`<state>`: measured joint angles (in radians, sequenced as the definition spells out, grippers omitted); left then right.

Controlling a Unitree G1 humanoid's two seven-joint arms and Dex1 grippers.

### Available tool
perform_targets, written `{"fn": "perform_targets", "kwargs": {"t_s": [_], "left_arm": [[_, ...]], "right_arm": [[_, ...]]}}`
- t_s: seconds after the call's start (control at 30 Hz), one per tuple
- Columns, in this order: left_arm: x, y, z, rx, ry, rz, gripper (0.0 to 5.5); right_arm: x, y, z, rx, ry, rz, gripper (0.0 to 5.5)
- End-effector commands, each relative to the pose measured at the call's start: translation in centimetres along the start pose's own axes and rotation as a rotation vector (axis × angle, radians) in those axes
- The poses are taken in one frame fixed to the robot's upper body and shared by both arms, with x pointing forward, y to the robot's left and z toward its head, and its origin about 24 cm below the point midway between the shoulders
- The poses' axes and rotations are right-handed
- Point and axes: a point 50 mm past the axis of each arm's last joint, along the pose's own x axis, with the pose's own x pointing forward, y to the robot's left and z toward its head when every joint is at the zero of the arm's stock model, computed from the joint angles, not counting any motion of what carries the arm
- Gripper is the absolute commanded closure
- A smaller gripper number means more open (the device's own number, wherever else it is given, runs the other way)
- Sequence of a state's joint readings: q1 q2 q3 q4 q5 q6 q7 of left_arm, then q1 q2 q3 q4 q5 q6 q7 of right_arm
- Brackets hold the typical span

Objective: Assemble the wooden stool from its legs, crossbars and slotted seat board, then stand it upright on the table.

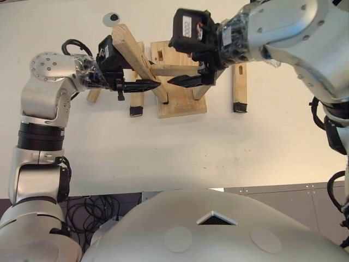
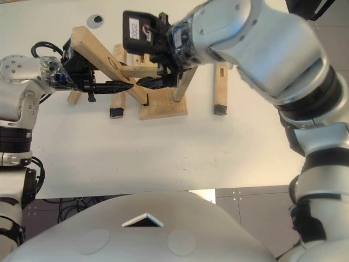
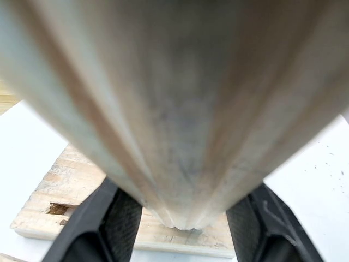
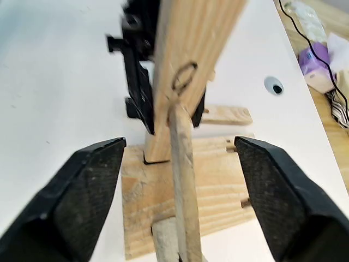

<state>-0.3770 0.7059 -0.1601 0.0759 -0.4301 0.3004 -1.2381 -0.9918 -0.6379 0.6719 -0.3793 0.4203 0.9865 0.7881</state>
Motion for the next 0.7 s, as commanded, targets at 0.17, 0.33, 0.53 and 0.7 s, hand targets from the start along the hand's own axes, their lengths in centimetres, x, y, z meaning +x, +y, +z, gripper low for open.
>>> {"fn": "perform_targets", "kwargs": {"t_s": [0.17, 0.33, 0.53, 0.7], "left_arm": [[0.2, -0.3, -2.1, -0.072, 0.109, 0.025, 3.48], [0.4, -0.3, -2.0, -0.07, 0.106, 0.018, 3.48], [0.6, -0.6, -2.0, -0.074, 0.116, 0.011, 3.48], [1.7, -1.3, -1.9, -0.045, 0.138, -0.02, 3.48]], "right_arm": [[2.3, 0.2, -1.5, -0.125, 0.113, 0.012, 3.18], [3.8, 0.6, -2.3, -0.123, 0.138, 0.044, 4.04], [7.1, 3.2, -5.5, -0.12, 0.257, 0.236, 4.64], [8.9, 4.9, -7.0, -0.1, 0.299, 0.322, 4.64]]}}
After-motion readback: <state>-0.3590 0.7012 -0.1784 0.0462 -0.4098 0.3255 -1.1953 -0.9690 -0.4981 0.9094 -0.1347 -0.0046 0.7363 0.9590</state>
